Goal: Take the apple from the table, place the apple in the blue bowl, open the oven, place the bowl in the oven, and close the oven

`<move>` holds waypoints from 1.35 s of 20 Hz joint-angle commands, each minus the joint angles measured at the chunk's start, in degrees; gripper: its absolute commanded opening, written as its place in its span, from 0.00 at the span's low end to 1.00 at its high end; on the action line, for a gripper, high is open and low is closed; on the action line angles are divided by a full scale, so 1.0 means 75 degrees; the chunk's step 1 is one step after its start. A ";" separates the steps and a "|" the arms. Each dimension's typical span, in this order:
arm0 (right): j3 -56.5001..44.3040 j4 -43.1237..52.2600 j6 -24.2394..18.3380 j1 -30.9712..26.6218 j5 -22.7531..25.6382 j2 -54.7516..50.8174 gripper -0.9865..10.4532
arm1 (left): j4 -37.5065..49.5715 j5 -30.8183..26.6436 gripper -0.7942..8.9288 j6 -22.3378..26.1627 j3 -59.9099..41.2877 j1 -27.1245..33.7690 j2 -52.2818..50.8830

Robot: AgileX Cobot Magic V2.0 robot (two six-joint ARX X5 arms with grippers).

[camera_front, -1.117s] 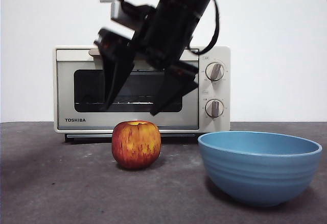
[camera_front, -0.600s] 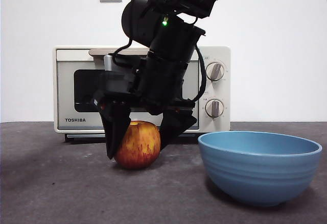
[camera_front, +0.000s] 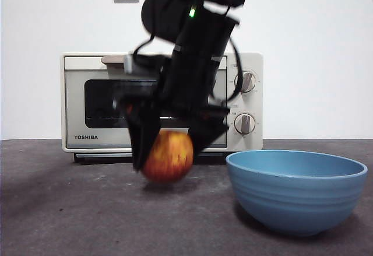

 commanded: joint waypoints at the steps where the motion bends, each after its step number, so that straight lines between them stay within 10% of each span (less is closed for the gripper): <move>1: 0.0341 -0.0239 0.0079 0.0076 0.0017 -0.0673 0.37 | 0.0102 0.0009 0.09 0.0096 0.0146 -0.0026 0.0050; 11: -0.0469 -0.2037 0.0064 0.0073 0.0653 -0.3416 0.37 | 0.0303 0.0009 0.09 0.0105 0.0146 -0.0029 0.0082; 27: -0.5289 0.1247 0.0595 -0.0114 0.0816 -0.4727 0.40 | 0.0323 0.0009 0.09 0.0093 0.0146 -0.0029 0.0154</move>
